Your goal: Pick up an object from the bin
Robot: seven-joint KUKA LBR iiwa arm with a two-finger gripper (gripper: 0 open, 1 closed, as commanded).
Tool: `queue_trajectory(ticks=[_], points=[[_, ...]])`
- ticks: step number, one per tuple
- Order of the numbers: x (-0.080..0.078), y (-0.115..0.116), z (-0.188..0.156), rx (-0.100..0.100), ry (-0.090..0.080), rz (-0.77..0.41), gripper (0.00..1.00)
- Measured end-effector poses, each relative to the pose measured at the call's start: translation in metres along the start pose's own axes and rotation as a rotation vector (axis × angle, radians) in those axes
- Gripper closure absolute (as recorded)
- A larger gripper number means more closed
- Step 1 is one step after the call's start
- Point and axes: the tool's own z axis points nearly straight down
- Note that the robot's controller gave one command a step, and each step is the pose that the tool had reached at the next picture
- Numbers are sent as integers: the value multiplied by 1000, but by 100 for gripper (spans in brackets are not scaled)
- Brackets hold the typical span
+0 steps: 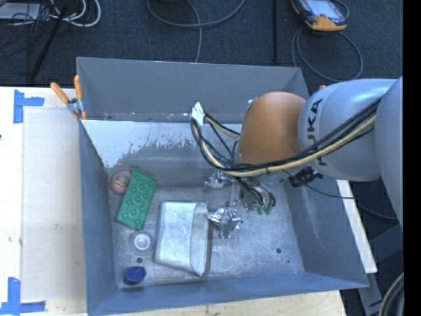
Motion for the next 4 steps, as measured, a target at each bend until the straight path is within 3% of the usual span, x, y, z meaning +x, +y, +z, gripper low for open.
queue_trajectory(ticks=[1,2,3,4], points=[[0,-1,46,0,-5,-23,0],[-1,-2,43,0,-6,-20,100],[-31,-19,-113,3,-11,-306,100],[16,-49,-153,2,-4,-198,100]])
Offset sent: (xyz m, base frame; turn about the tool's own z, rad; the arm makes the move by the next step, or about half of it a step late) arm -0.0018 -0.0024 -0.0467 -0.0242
